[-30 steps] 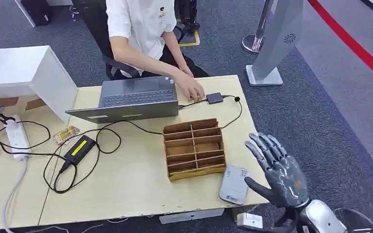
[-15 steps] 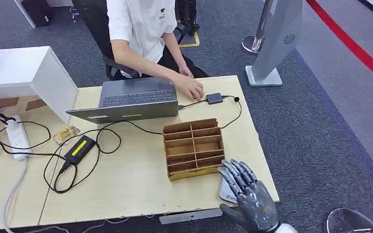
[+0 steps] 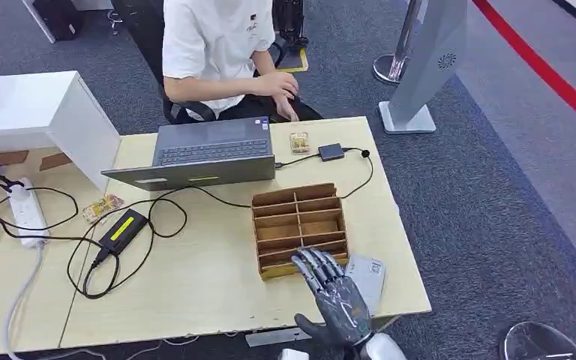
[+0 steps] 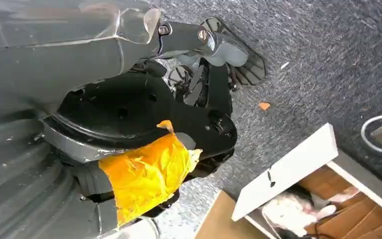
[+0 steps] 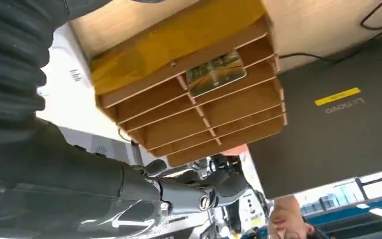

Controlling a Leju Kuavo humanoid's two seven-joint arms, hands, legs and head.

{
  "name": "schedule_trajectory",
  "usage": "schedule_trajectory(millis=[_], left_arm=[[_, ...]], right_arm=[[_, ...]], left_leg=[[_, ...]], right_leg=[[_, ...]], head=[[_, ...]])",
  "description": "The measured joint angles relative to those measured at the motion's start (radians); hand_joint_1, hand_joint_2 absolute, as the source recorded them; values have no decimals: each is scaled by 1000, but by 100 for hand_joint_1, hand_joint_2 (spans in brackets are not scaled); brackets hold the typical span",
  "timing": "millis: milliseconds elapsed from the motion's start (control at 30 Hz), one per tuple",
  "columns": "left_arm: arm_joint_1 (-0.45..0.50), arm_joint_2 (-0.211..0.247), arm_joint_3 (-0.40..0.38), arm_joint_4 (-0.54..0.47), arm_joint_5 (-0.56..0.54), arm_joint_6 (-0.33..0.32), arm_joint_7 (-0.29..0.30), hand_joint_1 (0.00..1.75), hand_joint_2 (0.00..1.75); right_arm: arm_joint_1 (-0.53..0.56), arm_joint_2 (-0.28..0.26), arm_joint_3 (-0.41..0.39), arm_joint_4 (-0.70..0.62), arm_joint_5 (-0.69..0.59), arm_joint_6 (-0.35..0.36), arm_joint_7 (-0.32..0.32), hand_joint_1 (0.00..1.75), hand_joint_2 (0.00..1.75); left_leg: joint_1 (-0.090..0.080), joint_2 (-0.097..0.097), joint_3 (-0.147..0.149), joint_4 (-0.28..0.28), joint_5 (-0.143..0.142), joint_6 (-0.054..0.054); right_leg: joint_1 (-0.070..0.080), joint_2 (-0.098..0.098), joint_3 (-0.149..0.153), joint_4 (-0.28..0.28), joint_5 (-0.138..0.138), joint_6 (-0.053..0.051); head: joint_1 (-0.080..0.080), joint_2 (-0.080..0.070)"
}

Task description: Pass the card to the sensor for recognition and then transmit it.

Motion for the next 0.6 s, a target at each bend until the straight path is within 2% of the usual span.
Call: schedule_trajectory(millis=[600], left_arm=[[1, 16, -91, 0, -83, -10, 2, 0, 175]], right_arm=[[-96, 109, 0, 197, -28, -29, -21, 0, 175]], left_leg=[[0, 0, 0, 0, 0, 0]], right_leg=[[0, 0, 0, 0, 0, 0]], head=[[0, 0]])
